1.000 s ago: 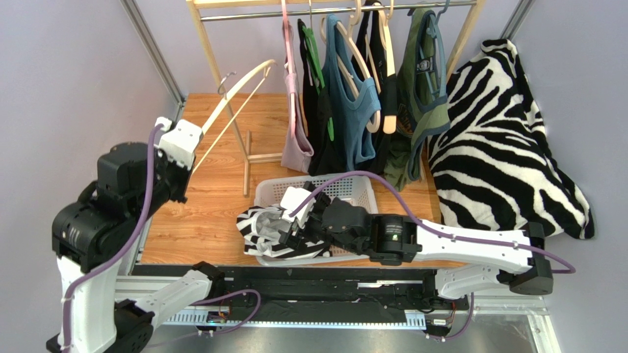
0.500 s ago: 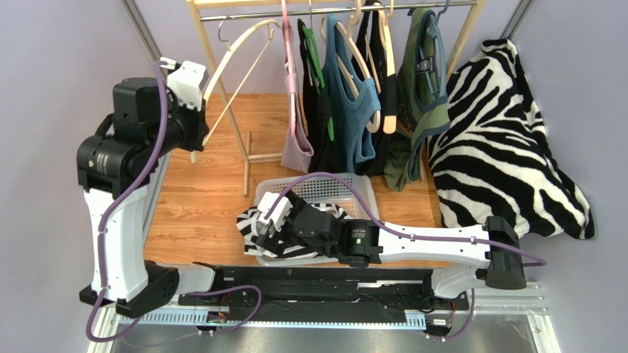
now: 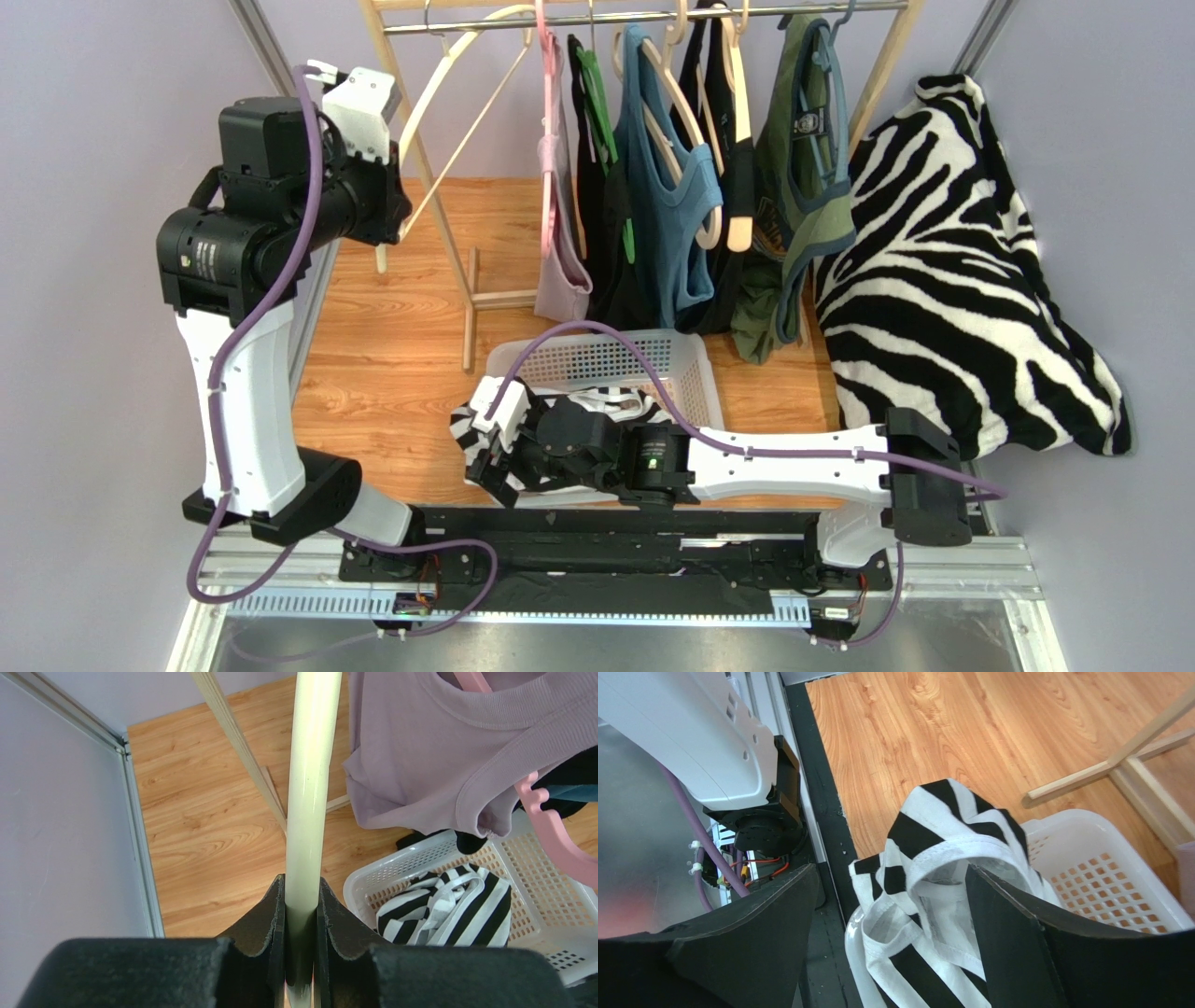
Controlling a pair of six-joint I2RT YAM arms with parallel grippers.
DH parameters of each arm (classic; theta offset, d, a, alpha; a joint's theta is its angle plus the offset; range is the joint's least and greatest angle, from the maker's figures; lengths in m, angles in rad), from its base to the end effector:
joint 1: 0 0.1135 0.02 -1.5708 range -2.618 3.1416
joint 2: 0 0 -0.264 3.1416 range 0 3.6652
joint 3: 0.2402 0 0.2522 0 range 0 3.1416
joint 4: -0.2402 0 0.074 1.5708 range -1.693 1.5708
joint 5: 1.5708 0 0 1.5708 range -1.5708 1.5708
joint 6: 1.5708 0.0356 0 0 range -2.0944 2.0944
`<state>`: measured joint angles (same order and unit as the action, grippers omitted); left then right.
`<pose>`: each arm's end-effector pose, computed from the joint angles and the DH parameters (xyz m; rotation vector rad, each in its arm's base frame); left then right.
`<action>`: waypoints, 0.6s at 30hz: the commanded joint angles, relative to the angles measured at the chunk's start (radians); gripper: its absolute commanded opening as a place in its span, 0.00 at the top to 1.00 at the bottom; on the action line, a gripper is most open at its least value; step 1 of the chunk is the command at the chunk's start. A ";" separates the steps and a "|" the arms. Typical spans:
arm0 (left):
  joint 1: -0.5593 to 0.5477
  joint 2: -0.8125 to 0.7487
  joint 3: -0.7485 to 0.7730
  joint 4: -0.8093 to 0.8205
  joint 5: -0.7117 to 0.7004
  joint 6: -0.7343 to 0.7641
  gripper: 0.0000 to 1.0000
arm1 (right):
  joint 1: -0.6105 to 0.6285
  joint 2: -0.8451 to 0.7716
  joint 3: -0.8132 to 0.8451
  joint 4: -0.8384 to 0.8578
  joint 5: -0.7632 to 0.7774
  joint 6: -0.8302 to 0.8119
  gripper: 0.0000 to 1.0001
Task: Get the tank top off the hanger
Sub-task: Place the hanger at the clothesline.
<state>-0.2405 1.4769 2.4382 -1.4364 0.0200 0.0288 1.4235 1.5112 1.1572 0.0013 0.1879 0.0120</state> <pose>0.1783 -0.0445 0.5614 0.2875 2.0290 -0.1525 0.0590 0.3523 0.3107 -1.1927 1.6015 0.7726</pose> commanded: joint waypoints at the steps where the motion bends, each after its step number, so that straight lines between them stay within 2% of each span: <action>1: 0.012 0.052 0.085 -0.076 0.034 -0.015 1.00 | -0.008 0.047 -0.008 0.077 -0.024 0.058 0.20; 4: 0.018 0.080 0.117 -0.101 0.034 -0.009 1.00 | -0.023 0.070 -0.008 0.071 -0.024 0.068 0.32; 5: 0.020 0.080 0.116 -0.096 0.037 -0.009 1.00 | -0.029 0.070 -0.007 0.066 -0.022 0.069 0.44; 9: 0.027 0.069 0.090 -0.094 0.041 -0.003 1.00 | -0.052 0.038 -0.025 0.051 -0.001 0.075 0.64; 12: 0.046 0.062 0.073 -0.085 0.055 -0.006 1.00 | -0.077 -0.008 -0.047 0.031 0.013 0.080 0.76; 13: 0.056 0.060 0.071 -0.084 0.060 -0.007 1.00 | -0.083 -0.037 -0.062 0.025 0.019 0.077 0.83; 15: 0.066 0.057 0.058 -0.082 0.070 -0.009 1.00 | -0.100 -0.071 -0.076 0.017 0.050 0.077 0.91; 16: 0.078 0.054 0.055 -0.079 0.074 -0.009 1.00 | -0.106 -0.107 -0.097 0.008 0.062 0.080 1.00; 18: 0.090 0.056 0.053 -0.079 0.087 -0.009 1.00 | -0.135 -0.144 -0.120 0.002 0.082 0.091 1.00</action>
<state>-0.1776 1.5623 2.4916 -1.4174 0.0719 0.0288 1.3251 1.4784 1.0691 -0.0116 0.2035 0.0830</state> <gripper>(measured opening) 0.199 0.016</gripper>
